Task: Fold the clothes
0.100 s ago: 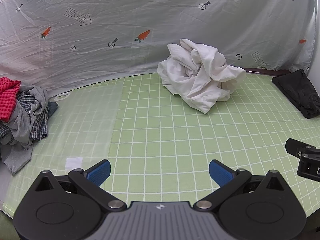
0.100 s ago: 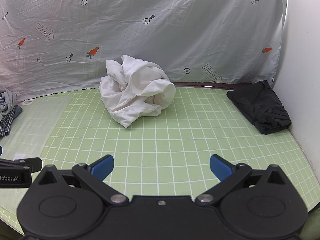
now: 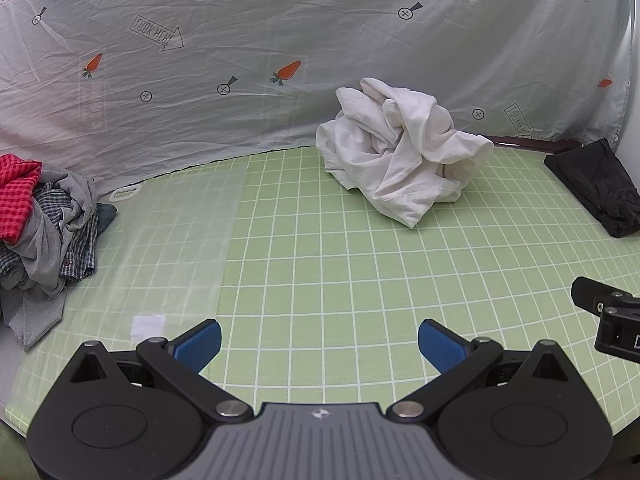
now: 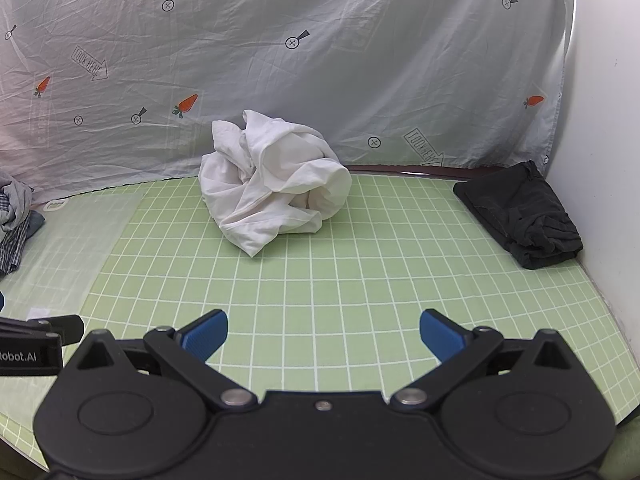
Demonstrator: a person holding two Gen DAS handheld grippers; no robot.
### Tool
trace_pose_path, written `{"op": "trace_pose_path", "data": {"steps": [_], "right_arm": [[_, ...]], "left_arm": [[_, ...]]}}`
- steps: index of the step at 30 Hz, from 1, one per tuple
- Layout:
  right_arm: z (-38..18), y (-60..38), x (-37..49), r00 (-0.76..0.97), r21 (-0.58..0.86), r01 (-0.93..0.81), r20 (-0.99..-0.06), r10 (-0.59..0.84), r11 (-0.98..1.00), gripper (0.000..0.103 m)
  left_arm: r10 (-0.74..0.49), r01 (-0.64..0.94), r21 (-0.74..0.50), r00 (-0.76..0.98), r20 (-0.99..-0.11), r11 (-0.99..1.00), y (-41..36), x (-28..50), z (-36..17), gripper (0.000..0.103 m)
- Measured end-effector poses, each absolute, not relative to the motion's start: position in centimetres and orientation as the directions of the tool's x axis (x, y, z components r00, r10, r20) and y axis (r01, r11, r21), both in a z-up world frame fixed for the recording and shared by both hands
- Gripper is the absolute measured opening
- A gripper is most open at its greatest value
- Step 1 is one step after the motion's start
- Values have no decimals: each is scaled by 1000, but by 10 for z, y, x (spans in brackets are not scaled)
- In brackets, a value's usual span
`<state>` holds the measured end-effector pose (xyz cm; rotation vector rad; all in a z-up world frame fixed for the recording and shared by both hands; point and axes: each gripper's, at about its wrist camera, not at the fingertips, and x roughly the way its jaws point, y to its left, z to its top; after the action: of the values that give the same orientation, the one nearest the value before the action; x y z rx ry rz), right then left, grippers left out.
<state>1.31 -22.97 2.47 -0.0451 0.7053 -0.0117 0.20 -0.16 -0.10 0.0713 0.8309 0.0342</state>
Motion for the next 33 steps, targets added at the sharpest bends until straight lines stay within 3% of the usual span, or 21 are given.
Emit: {"op": "trace_pose_path", "data": {"steps": [33], "right_arm": [[26,-227,13,763,-50,20,-644,-47,999,103]], "left_arm": [[52,14,83,674,-737,996,4,8,-1,103]]}}
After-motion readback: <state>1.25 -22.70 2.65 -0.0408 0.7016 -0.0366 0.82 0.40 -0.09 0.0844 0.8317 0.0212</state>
